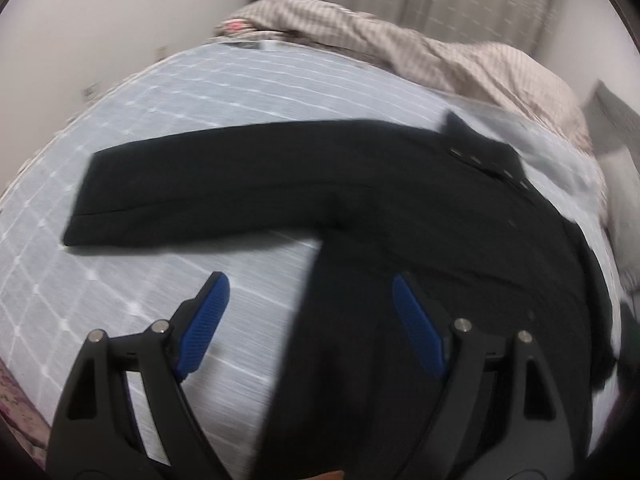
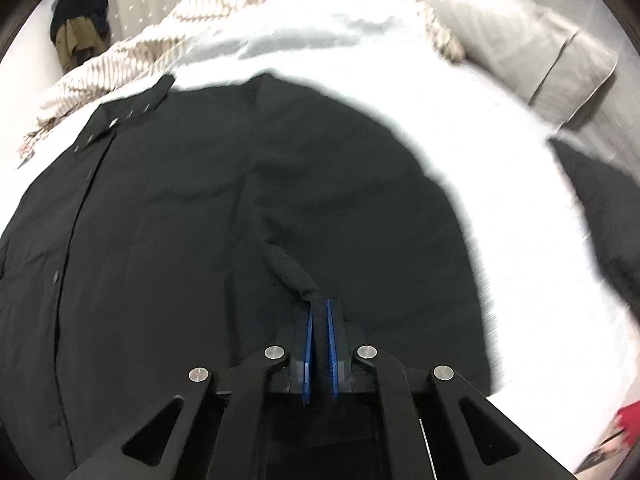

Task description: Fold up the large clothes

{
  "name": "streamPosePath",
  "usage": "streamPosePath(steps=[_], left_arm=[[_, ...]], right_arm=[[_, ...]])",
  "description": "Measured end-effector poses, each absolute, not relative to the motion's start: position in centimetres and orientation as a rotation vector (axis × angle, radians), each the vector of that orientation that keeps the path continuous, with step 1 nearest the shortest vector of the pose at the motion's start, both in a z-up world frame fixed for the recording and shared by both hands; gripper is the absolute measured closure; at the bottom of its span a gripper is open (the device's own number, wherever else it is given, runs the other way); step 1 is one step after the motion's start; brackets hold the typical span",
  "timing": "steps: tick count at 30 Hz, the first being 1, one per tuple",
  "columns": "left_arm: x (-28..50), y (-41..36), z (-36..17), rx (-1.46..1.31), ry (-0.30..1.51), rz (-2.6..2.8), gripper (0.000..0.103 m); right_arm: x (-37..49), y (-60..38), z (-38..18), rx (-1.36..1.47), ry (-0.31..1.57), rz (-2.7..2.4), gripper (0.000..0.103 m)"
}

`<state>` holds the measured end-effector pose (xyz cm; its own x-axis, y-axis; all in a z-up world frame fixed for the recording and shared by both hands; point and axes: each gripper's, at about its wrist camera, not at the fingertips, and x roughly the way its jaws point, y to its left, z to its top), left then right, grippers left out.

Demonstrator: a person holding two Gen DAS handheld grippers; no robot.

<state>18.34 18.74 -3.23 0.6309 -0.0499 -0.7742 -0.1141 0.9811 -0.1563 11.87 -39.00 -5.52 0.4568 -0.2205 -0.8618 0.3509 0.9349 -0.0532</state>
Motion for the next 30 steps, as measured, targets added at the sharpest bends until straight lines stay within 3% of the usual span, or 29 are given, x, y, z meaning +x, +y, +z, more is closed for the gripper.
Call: streamPosePath(steps=[5,13,14,16,17,18,24,30], left_arm=[[17.7,14.7,-3.0,-0.174,0.853,-0.105,0.019],[18.2,11.2,-4.2,-0.193,0.954,-0.215,0.019],[18.2,10.7,-4.4,-0.178,0.958,-0.219,0.019],[17.9,9.9,-4.7,-0.155,0.965,-0.231,0.019],[17.8,9.6,-4.7,-0.144,0.965,-0.232,0.019],[17.6,9.2,-4.7,-0.128,0.959,-0.234,0.019],[17.0,8.1,-4.4,-0.111,0.911,-0.276,0.019],[17.4,7.1,-5.1,-0.108,0.912,-0.301,0.019]], right_arm=[[13.3,-44.4,-0.6,0.066,0.967,-0.484,0.098],[19.9,-55.5,5.6,-0.058,0.847,-0.739,0.096],[20.6,-56.5,5.8,-0.059,0.825,-0.743,0.087],[21.5,-58.5,6.1,-0.069,0.782,-0.779,0.06],[21.3,-59.2,6.2,-0.067,0.77,-0.822,0.037],[21.2,-60.1,6.4,-0.044,0.75,-0.841,0.024],[18.4,-64.5,4.1,0.176,0.739,-0.775,0.023],[16.3,-67.8,-5.7,0.363,0.921,-0.803,0.023]])
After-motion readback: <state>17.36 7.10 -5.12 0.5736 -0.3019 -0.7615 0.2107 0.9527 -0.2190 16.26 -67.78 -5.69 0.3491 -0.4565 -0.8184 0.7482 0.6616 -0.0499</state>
